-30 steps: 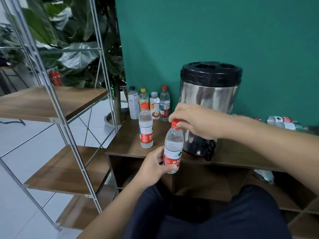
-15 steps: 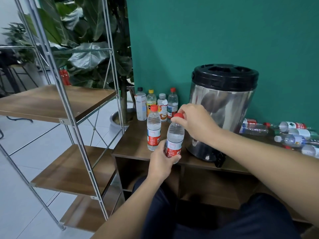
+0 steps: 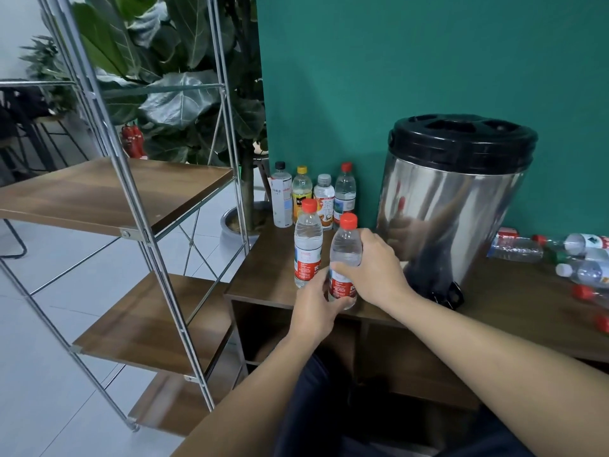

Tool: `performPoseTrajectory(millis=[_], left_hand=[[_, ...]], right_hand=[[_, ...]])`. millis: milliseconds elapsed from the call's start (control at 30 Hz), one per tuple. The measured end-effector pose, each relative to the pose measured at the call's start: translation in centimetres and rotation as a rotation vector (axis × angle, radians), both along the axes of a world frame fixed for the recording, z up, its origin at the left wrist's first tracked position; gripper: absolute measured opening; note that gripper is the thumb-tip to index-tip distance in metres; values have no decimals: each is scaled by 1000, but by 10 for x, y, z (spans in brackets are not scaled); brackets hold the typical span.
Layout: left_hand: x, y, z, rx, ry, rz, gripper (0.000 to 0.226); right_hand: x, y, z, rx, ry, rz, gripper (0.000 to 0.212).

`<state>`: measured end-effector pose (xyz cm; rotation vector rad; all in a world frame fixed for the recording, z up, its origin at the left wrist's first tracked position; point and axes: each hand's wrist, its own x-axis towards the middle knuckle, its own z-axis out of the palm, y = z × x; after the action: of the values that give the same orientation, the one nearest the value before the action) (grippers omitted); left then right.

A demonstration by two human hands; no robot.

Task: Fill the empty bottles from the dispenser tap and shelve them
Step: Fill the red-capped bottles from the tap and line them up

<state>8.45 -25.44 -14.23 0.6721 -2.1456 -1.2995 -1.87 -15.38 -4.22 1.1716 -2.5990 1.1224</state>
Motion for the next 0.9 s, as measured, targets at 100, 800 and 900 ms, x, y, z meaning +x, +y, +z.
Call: performPoseTrajectory(millis=[100,800,900], left_hand=[[18,-18,-2,-74,12,90,47],[-28,-154,17,-8,37,245,64],[-42,-173,14,20,70,290,61]], right_hand=[[2,-5,-20,-49,-40,-40,60],[-49,-122,-82,-96,-167,56,66],[-60,-149,-80,-89,-149,65,61]])
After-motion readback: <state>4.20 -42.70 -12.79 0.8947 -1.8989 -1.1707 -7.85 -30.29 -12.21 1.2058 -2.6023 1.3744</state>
